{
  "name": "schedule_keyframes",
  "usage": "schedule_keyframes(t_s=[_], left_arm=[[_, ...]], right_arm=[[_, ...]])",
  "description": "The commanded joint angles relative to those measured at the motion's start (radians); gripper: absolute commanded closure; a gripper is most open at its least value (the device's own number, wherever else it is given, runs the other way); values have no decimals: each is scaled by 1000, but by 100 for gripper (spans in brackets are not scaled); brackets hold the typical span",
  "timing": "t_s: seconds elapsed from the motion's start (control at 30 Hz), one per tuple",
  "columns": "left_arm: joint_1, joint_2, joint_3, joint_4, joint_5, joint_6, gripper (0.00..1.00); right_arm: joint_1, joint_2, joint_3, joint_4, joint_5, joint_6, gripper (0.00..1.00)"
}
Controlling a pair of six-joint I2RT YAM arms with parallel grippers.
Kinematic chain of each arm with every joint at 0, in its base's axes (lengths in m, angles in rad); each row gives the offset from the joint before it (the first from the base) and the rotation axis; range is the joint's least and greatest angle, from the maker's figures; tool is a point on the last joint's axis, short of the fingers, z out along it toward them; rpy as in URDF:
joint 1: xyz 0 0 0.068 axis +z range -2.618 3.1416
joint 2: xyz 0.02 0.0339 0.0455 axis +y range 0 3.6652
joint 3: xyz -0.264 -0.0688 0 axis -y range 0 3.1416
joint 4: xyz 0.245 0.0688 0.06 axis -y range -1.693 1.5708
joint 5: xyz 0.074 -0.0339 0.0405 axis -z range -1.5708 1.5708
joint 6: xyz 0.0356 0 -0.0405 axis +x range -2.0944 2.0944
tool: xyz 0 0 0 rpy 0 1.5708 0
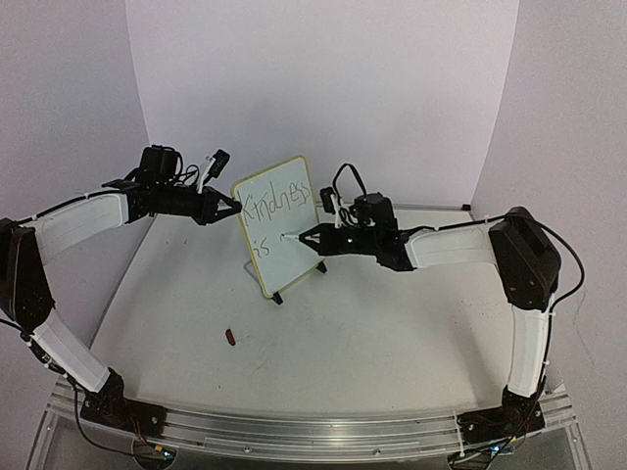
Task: Write a sentence on the whiteboard
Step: Write on the whiteboard with the whiteboard marker without the cap.
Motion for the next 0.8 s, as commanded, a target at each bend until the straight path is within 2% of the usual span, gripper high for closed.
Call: schedule_keyframes(t_s=[0.0, 0.77], left_arm=[[-8, 6, 14, -63, -16, 39, 100], [-8, -1, 15, -64, -16, 39, 100]], right_arm=[[-1, -12, -19, 34, 64, 12, 100], [0, -65, 25, 39, 70, 16, 100]])
